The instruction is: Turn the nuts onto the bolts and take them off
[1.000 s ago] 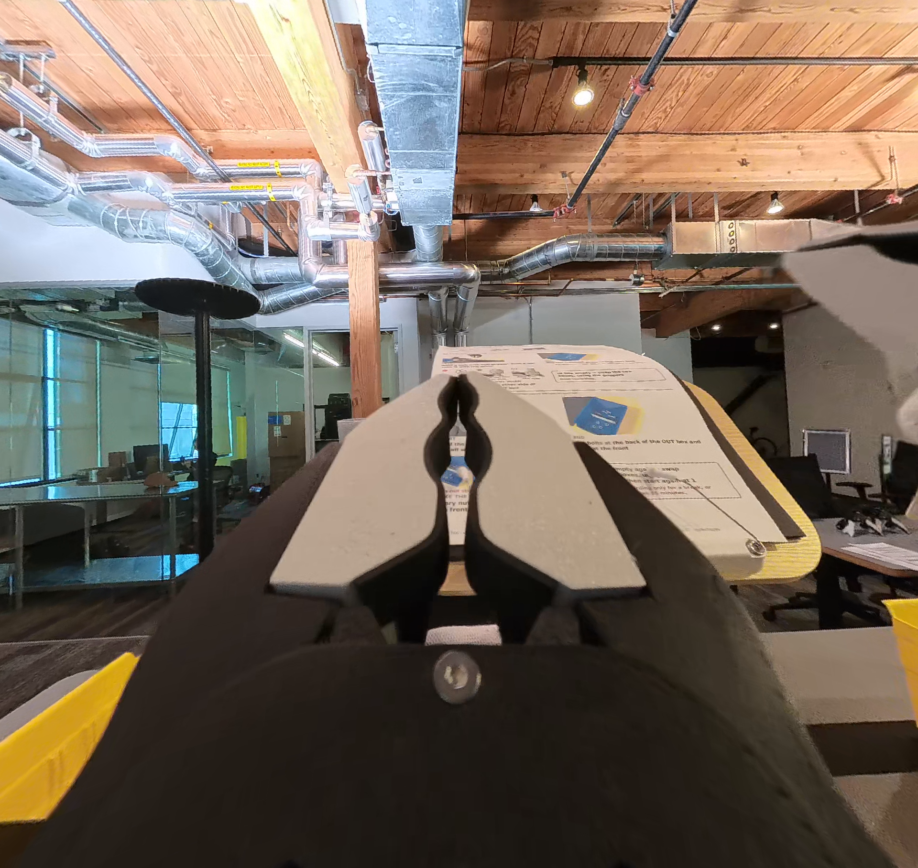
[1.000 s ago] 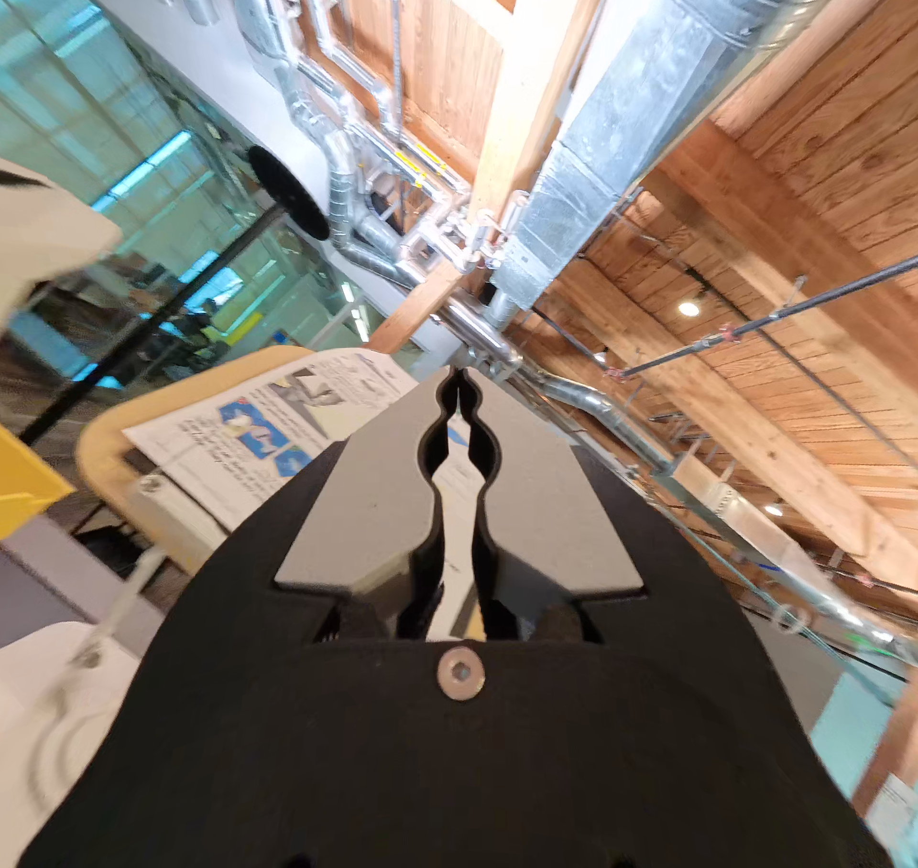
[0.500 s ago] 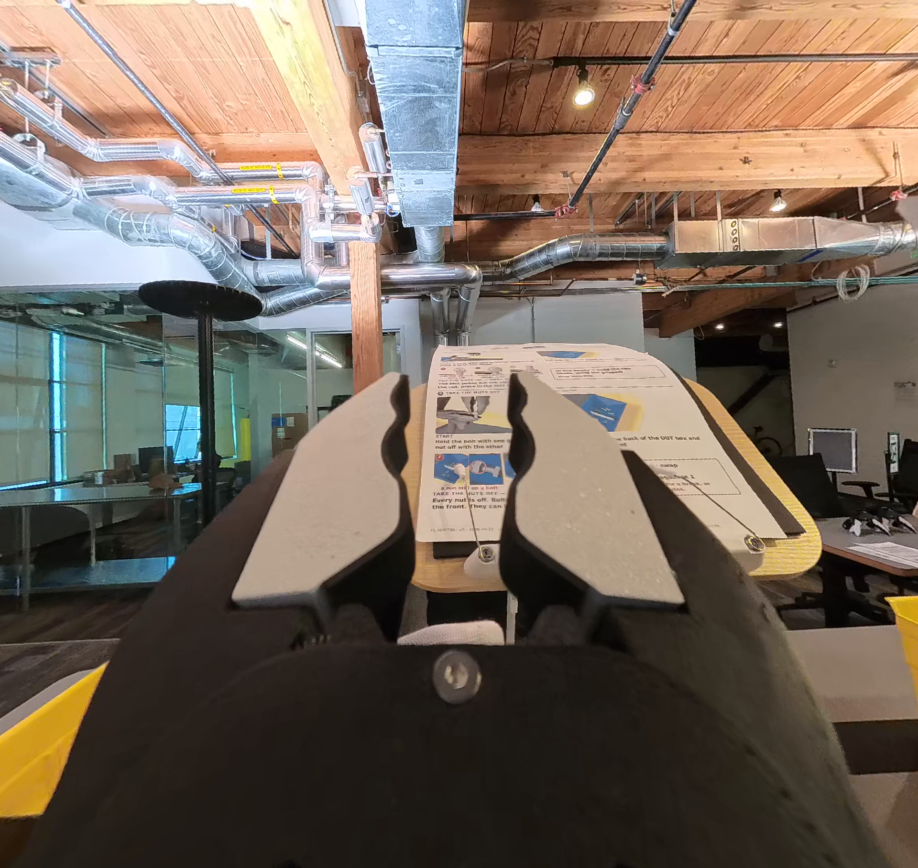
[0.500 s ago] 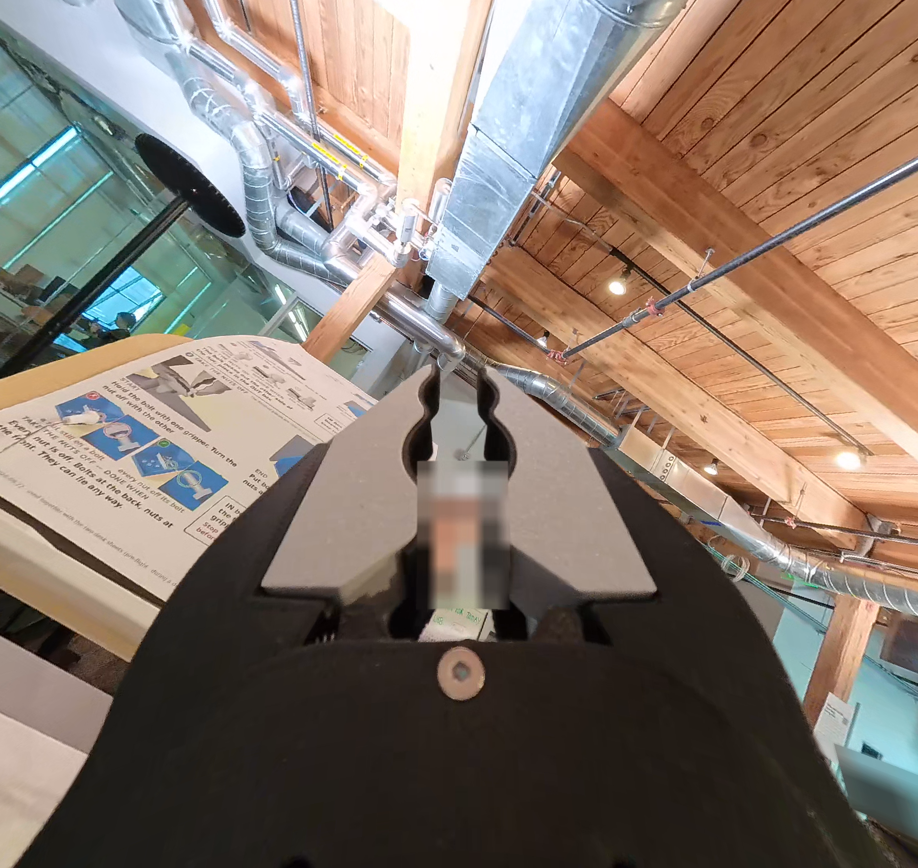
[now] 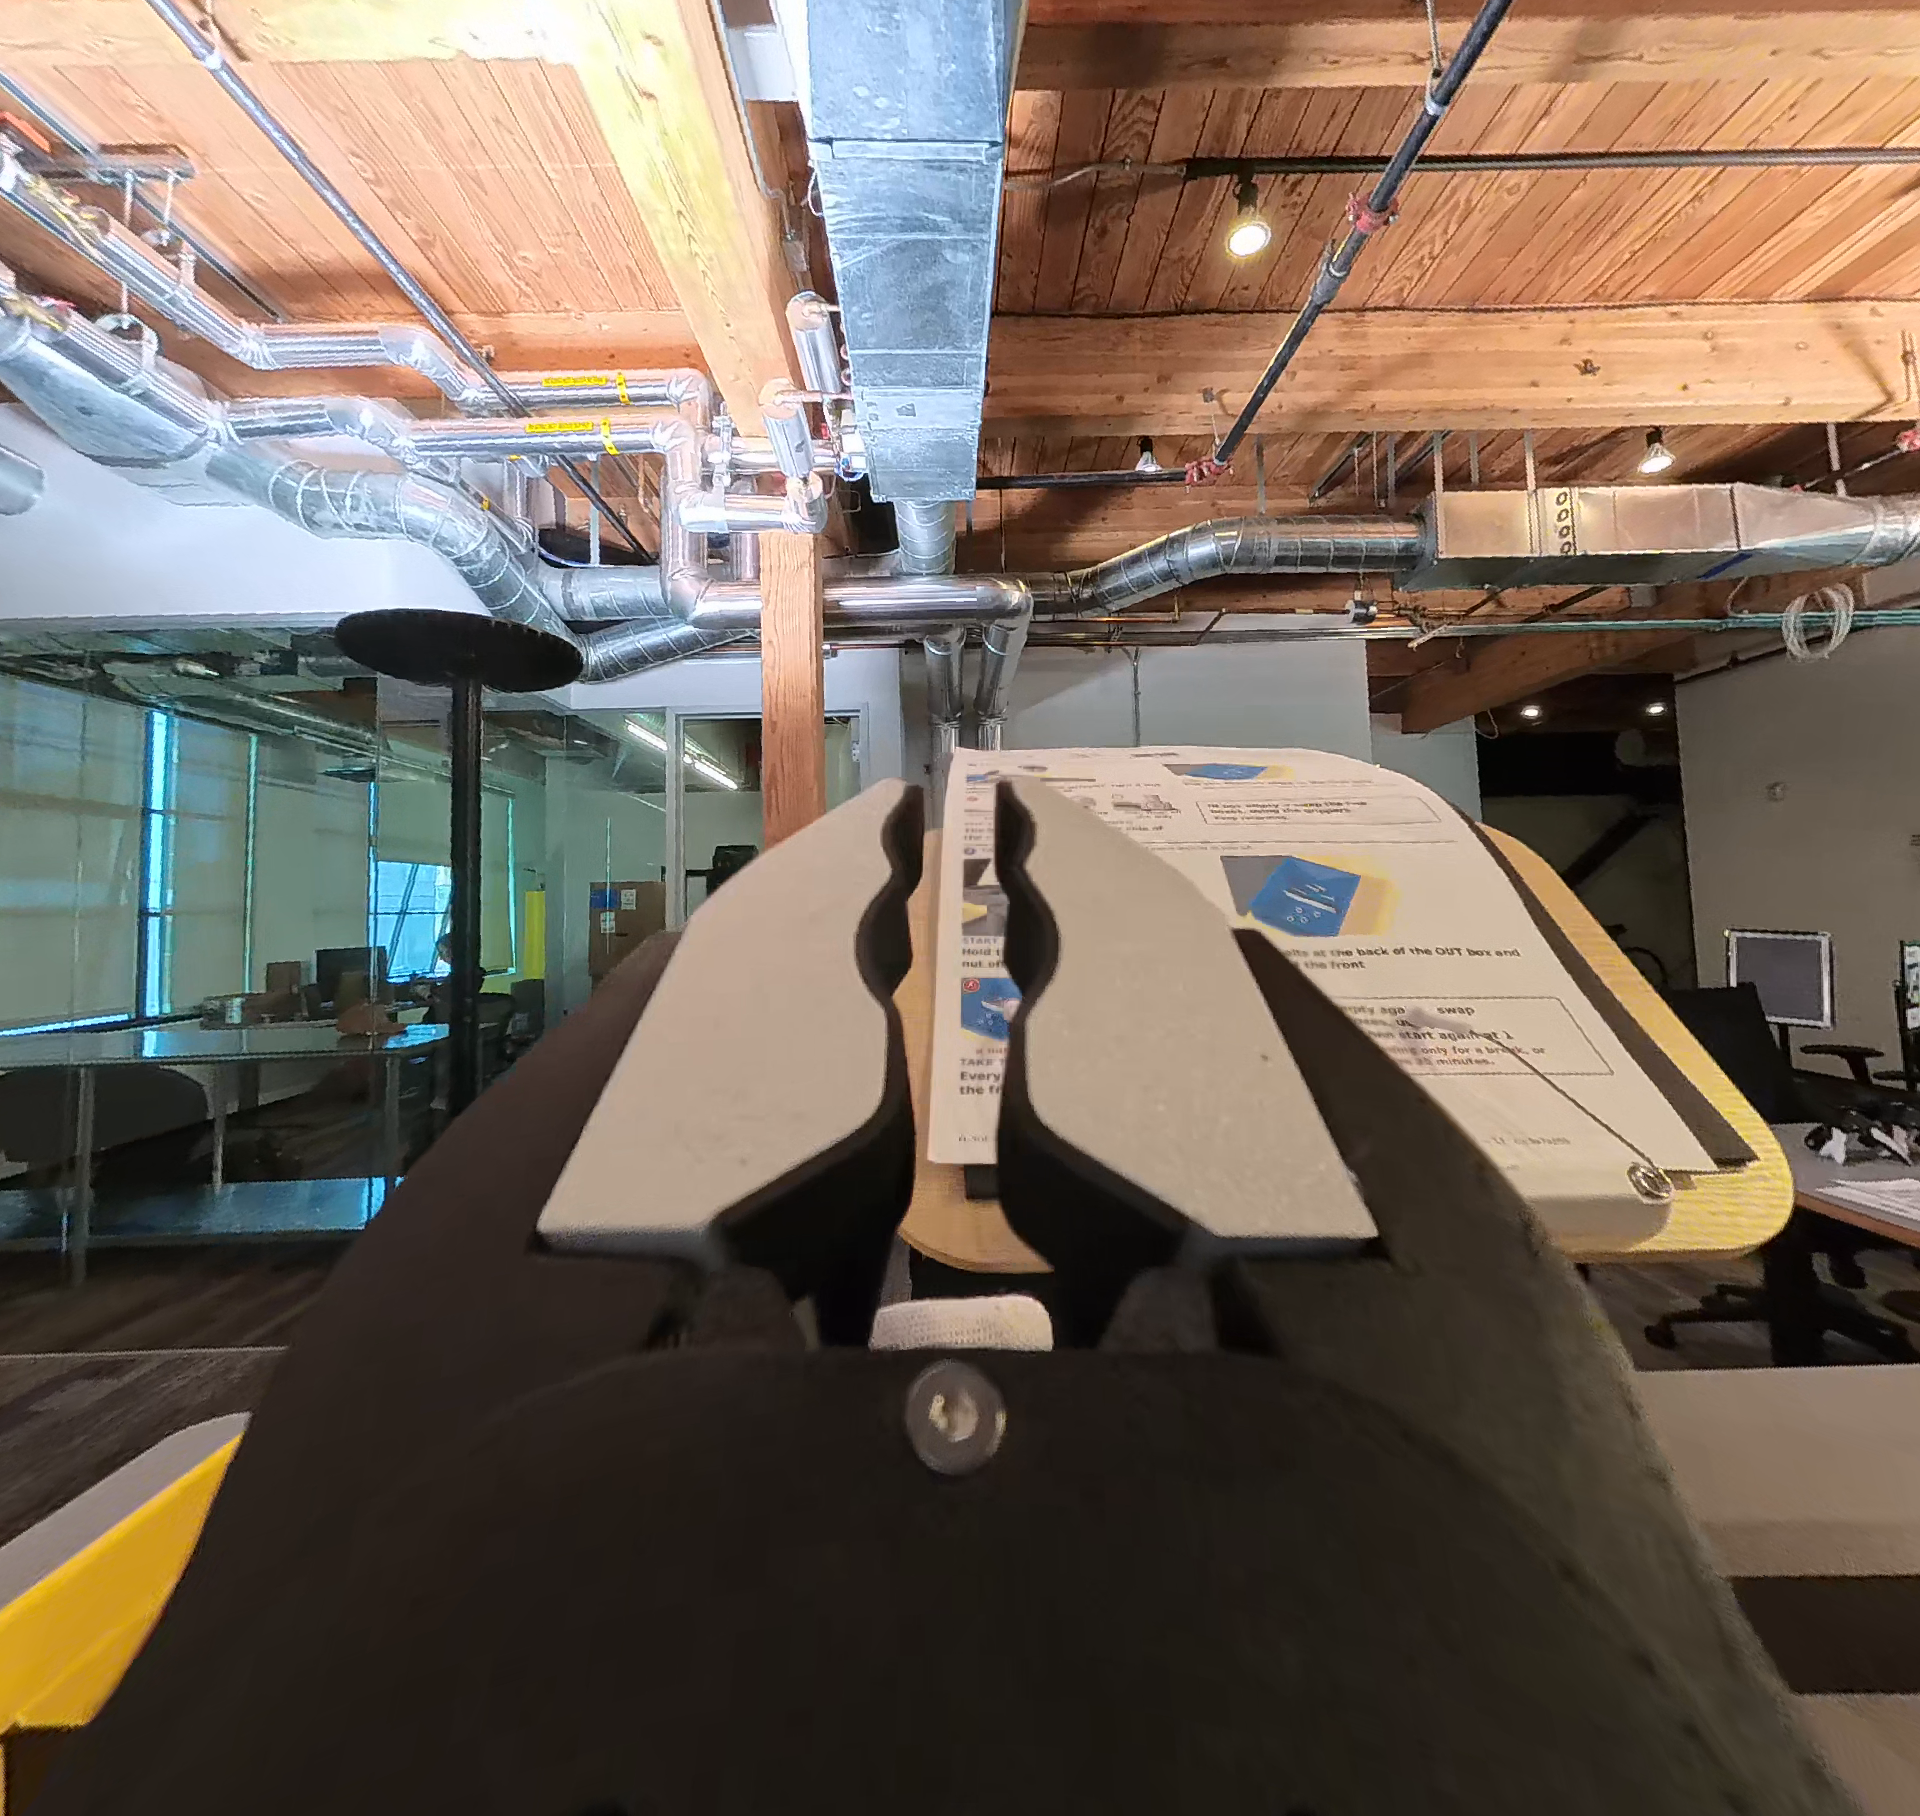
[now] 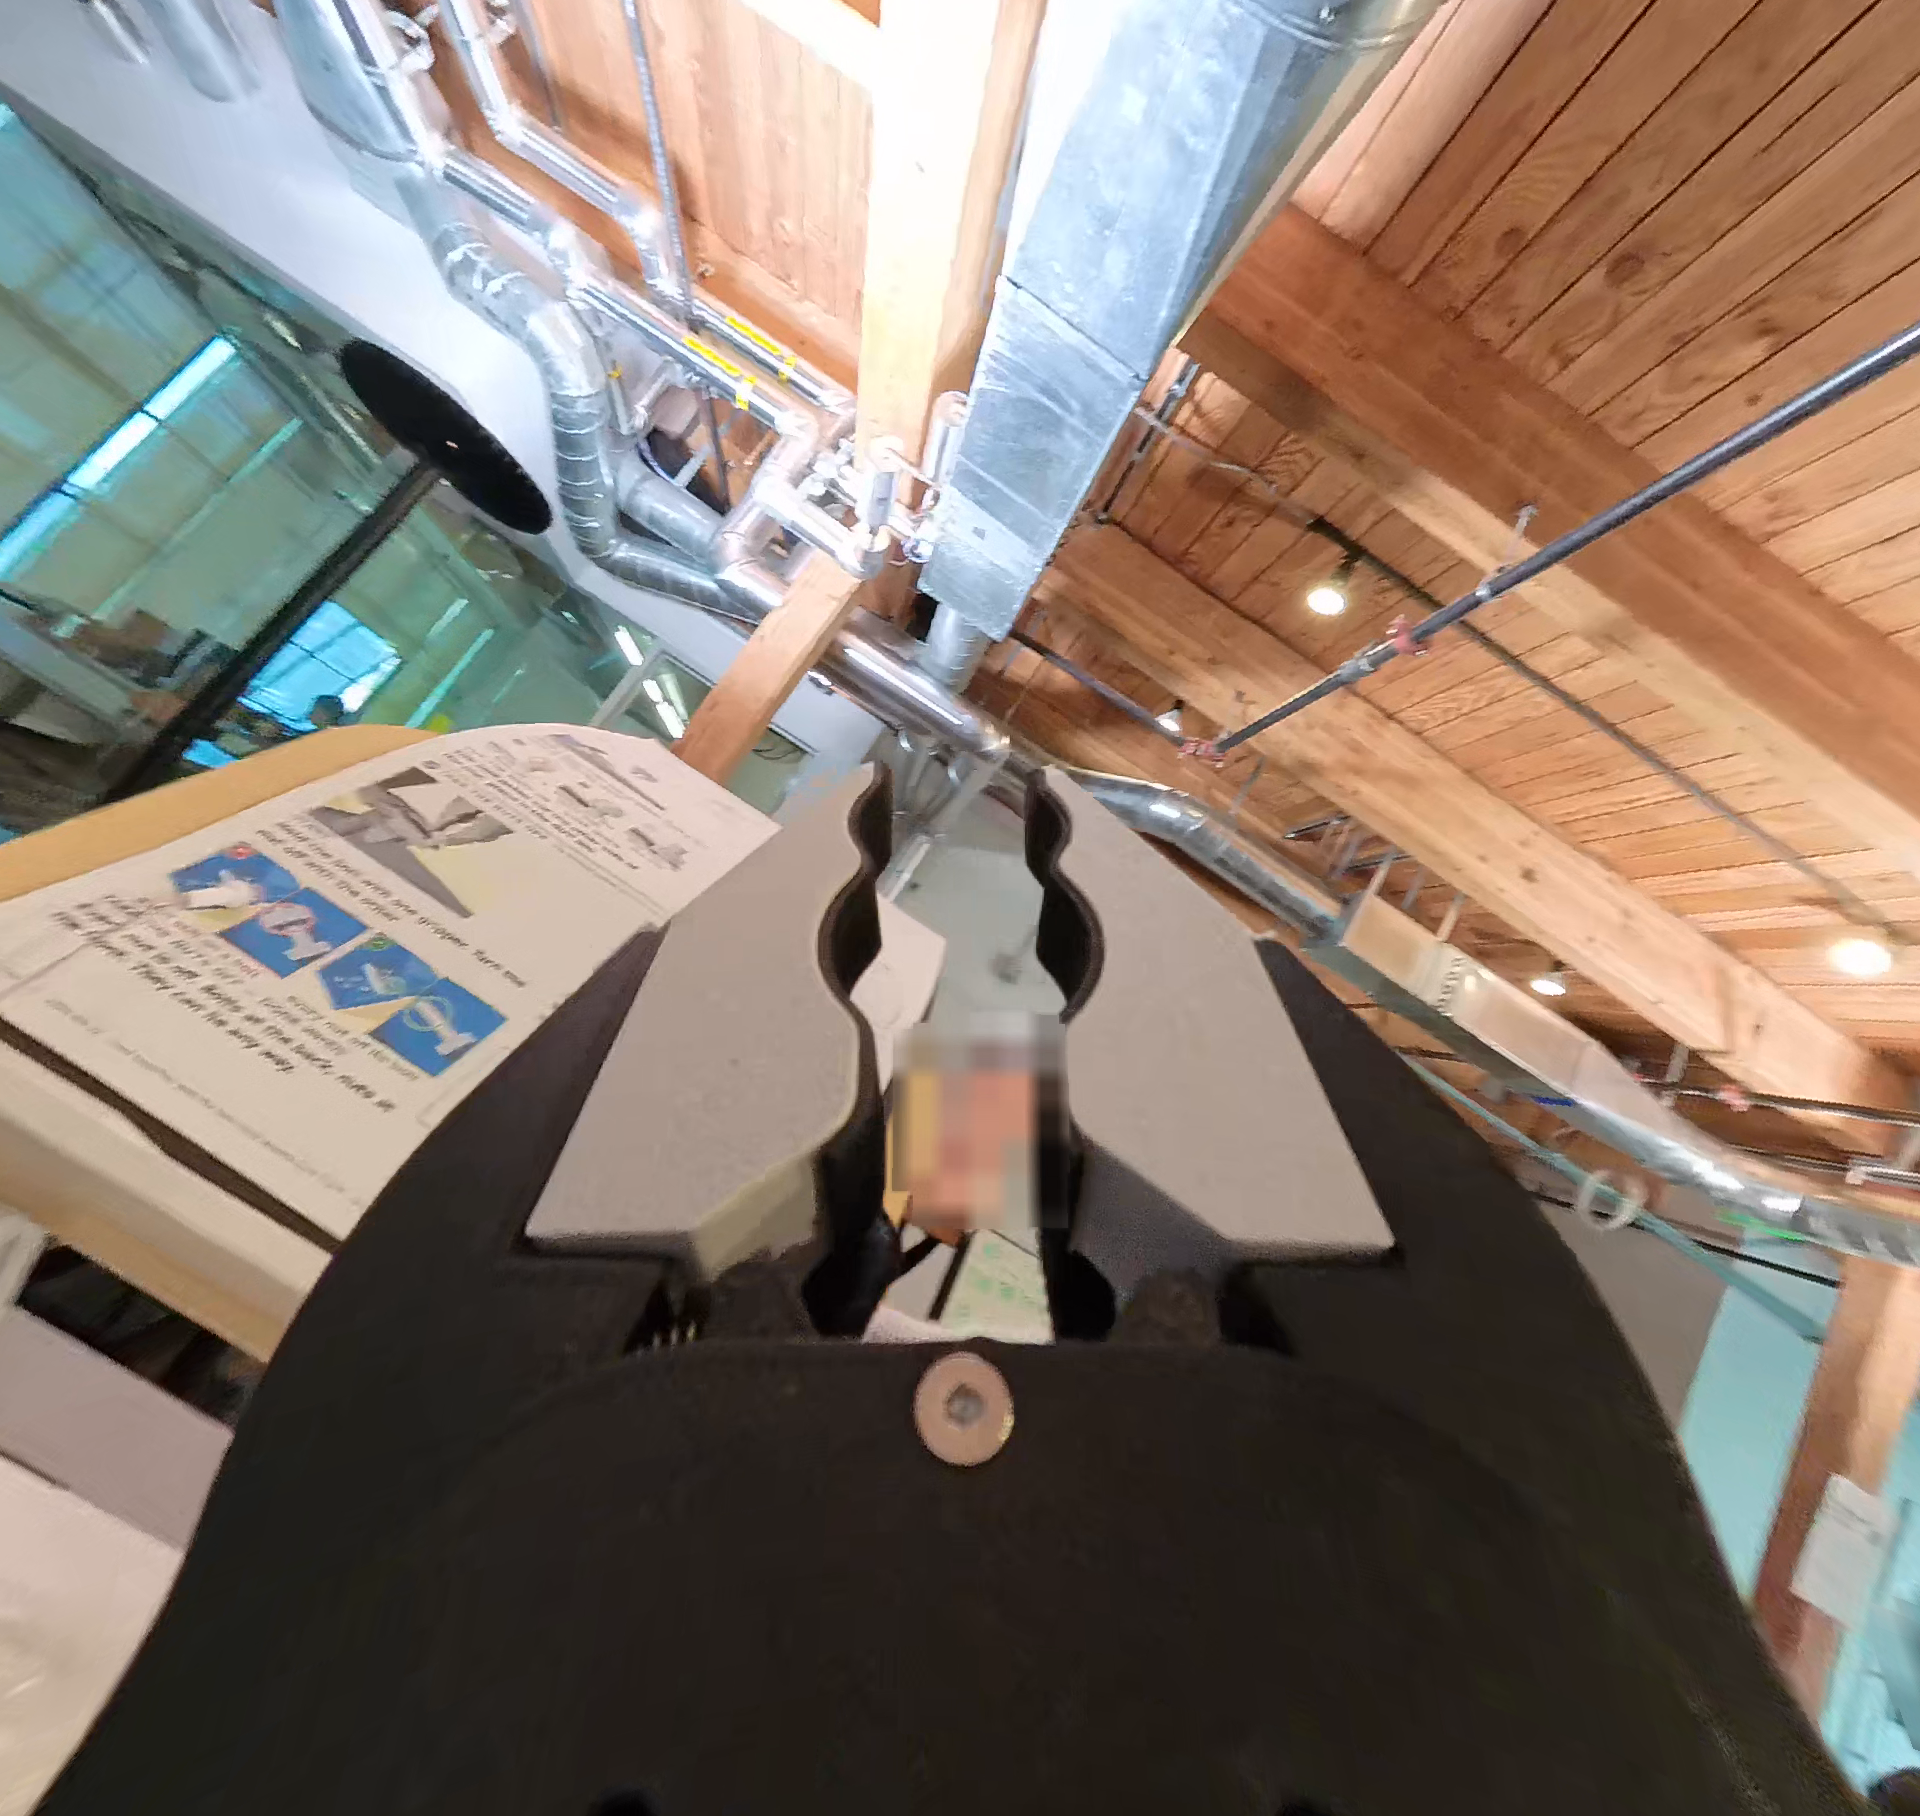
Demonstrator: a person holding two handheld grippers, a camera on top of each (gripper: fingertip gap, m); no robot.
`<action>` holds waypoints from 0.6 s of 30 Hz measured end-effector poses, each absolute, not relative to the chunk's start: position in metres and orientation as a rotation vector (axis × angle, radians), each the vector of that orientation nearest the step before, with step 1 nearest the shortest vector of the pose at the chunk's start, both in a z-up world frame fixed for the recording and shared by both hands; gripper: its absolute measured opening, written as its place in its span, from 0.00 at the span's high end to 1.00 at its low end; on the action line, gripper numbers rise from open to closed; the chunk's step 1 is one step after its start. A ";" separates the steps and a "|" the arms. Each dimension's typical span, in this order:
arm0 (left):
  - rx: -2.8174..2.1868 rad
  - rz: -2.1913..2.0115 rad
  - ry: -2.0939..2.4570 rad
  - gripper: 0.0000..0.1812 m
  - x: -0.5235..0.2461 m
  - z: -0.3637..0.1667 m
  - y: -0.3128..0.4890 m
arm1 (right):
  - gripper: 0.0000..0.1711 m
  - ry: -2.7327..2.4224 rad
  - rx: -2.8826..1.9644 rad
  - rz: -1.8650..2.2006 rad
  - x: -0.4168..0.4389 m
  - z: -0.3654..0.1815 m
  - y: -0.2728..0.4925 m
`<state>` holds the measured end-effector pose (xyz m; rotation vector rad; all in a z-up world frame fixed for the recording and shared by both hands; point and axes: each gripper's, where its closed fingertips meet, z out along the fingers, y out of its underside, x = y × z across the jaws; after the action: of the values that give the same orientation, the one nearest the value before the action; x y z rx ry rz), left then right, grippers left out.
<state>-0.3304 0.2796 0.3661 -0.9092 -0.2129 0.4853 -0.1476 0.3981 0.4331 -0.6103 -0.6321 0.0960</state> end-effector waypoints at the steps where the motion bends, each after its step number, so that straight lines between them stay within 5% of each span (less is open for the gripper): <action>1: -0.911 0.488 -0.215 0.92 -0.331 0.366 0.280 | 0.88 -0.630 -0.608 0.074 -0.146 0.433 0.399; 4: -0.911 0.483 -0.221 0.90 -0.332 0.366 0.280 | 1.00 -0.639 -0.606 0.053 -0.144 0.430 0.400; 12: -0.937 0.486 -0.228 0.87 -0.333 0.361 0.285 | 0.91 -0.653 -0.578 0.053 -0.145 0.428 0.382; 14: -0.938 0.497 -0.218 0.86 -0.331 0.360 0.286 | 1.00 -0.674 -0.583 0.065 -0.148 0.424 0.376; 18: -0.935 0.496 -0.209 0.86 -0.328 0.360 0.286 | 1.00 -0.671 -0.585 0.110 -0.152 0.425 0.367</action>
<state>-0.3282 0.2860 0.3604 -0.9352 -0.2086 0.4955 -0.1521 0.3667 0.4249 -0.5847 -0.6706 0.1096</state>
